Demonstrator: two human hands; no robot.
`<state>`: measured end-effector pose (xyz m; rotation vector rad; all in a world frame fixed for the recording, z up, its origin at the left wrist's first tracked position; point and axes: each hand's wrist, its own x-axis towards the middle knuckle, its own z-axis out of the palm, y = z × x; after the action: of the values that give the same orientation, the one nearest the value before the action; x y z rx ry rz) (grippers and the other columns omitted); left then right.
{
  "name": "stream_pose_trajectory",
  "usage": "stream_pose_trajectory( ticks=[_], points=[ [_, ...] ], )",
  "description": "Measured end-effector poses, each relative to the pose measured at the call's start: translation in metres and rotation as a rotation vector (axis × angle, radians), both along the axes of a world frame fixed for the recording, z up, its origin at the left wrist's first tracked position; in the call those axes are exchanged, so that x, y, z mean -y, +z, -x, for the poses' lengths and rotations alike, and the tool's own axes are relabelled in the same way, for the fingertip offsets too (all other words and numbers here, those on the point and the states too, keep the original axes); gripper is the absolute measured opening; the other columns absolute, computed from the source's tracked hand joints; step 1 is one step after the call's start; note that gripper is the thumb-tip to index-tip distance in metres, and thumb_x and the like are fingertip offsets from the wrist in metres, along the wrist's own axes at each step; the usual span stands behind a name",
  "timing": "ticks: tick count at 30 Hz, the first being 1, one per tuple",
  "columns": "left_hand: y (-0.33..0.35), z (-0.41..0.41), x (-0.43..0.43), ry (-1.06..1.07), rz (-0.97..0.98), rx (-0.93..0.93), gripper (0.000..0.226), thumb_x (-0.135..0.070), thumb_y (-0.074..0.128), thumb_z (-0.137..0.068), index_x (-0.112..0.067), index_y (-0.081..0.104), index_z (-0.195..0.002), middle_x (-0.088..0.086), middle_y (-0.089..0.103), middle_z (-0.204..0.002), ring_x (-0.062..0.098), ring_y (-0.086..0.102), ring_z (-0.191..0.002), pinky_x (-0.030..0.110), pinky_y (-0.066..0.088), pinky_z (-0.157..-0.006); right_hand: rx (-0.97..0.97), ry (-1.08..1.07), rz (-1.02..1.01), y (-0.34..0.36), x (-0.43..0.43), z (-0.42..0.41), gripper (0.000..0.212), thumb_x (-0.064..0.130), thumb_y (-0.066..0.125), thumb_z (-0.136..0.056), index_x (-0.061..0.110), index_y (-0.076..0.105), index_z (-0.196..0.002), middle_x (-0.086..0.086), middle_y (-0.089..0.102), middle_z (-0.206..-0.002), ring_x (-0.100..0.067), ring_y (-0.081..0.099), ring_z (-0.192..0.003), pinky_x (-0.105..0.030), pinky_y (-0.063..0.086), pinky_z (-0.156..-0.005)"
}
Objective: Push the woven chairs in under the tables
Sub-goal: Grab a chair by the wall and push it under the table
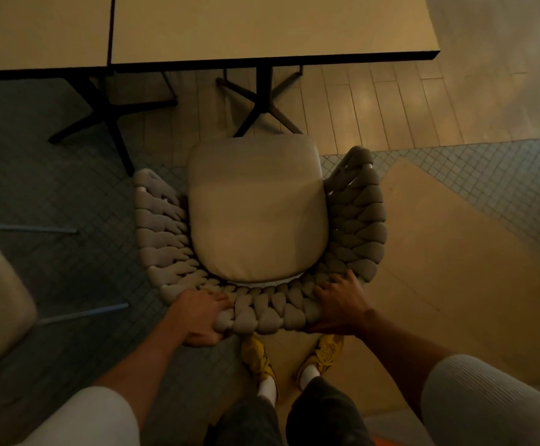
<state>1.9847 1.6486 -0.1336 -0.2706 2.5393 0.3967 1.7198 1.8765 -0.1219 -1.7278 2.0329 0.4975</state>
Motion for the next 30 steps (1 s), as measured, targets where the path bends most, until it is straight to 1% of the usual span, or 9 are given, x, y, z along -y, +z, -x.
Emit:
stream_pose_trajectory(
  ticks=[3, 5, 8, 12, 14, 19, 22, 24, 30],
  points=[
    [0.003, 0.006, 0.009, 0.001, 0.005, -0.011, 0.074, -0.082, 0.04, -0.073, -0.045, 0.051, -0.137, -0.017, 0.06, -0.14, 0.017, 0.061, -0.121, 0.036, 0.05, -0.094, -0.01, -0.004, 0.032, 0.001, 0.009, 0.005, 0.091, 0.104, 0.046, -0.058, 0.028, 0.071, -0.101, 0.001, 0.071, -0.086, -0.029, 0.065, -0.088, -0.046, 0.04, -0.086],
    [0.003, 0.011, 0.016, 0.004, 0.012, -0.011, 0.076, -0.082, 0.039, -0.073, -0.045, 0.051, -0.137, -0.016, 0.059, -0.141, 0.018, 0.061, -0.122, 0.036, 0.05, -0.094, -0.014, 0.001, 0.04, 0.001, 0.016, 0.009, 0.092, 0.104, 0.045, -0.058, 0.028, 0.071, -0.102, 0.001, 0.07, -0.088, -0.029, 0.065, -0.09, -0.045, 0.04, -0.088],
    [0.005, 0.018, 0.025, -0.006, 0.019, -0.022, 0.076, -0.082, 0.038, -0.073, -0.046, 0.05, -0.138, -0.016, 0.06, -0.14, 0.017, 0.061, -0.122, 0.036, 0.05, -0.094, -0.01, 0.007, 0.027, 0.002, 0.027, 0.016, 0.093, 0.104, 0.044, -0.06, 0.028, 0.069, -0.107, 0.0, 0.071, -0.094, -0.03, 0.064, -0.096, -0.046, 0.038, -0.09],
    [0.007, 0.025, 0.037, -0.02, 0.035, -0.061, 0.072, -0.081, 0.043, -0.075, -0.045, 0.053, -0.137, -0.016, 0.061, -0.138, 0.015, 0.061, -0.121, 0.033, 0.048, -0.091, -0.007, -0.006, -0.033, 0.005, 0.039, 0.023, 0.096, 0.104, 0.042, -0.062, 0.031, 0.063, -0.12, 0.001, 0.071, -0.109, -0.028, 0.06, -0.109, -0.048, 0.035, -0.098],
    [0.007, 0.028, 0.042, -0.02, 0.03, -0.07, 0.071, -0.081, 0.044, -0.076, -0.046, 0.053, -0.137, -0.016, 0.061, -0.139, 0.015, 0.061, -0.121, 0.033, 0.048, -0.09, -0.004, -0.012, -0.041, 0.007, 0.044, 0.026, 0.096, 0.104, 0.041, -0.064, 0.031, 0.061, -0.122, 0.002, 0.07, -0.111, -0.028, 0.059, -0.111, -0.048, 0.034, -0.098],
    [0.006, 0.036, 0.058, -0.024, 0.021, -0.076, 0.07, -0.084, 0.041, -0.075, -0.048, 0.053, -0.134, -0.018, 0.062, -0.137, 0.015, 0.062, -0.118, 0.034, 0.05, -0.087, -0.009, -0.006, -0.04, 0.009, 0.058, 0.033, 0.096, 0.103, 0.039, -0.065, 0.031, 0.061, -0.125, 0.003, 0.07, -0.114, -0.027, 0.06, -0.112, -0.047, 0.034, -0.098],
    [0.007, 0.043, 0.073, -0.012, 0.022, -0.091, 0.07, -0.085, 0.042, -0.074, -0.049, 0.055, -0.133, -0.02, 0.062, -0.136, 0.013, 0.064, -0.115, 0.031, 0.049, -0.083, -0.017, -0.011, -0.035, 0.01, 0.072, 0.038, 0.098, 0.104, 0.033, -0.063, 0.032, 0.063, -0.122, 0.005, 0.07, -0.112, -0.026, 0.06, -0.109, -0.048, 0.033, -0.097],
    [0.007, 0.049, 0.083, -0.005, 0.022, -0.111, 0.068, -0.086, 0.044, -0.074, -0.049, 0.057, -0.13, -0.02, 0.064, -0.133, 0.013, 0.066, -0.111, 0.03, 0.047, -0.08, -0.021, -0.01, -0.036, 0.011, 0.081, 0.043, 0.099, 0.105, 0.03, -0.062, 0.032, 0.063, -0.12, 0.005, 0.07, -0.111, -0.026, 0.061, -0.108, -0.048, 0.033, -0.097],
    [0.006, 0.061, 0.105, 0.013, 0.019, -0.163, 0.069, -0.091, 0.044, -0.069, -0.05, 0.06, -0.121, -0.02, 0.07, -0.117, 0.011, 0.066, -0.1, 0.029, 0.04, -0.071, -0.025, -0.009, -0.025, 0.009, 0.101, 0.055, 0.096, 0.104, 0.033, -0.064, 0.035, 0.061, -0.124, 0.003, 0.068, -0.112, -0.026, 0.061, -0.107, -0.048, 0.033, -0.096]
  ],
)
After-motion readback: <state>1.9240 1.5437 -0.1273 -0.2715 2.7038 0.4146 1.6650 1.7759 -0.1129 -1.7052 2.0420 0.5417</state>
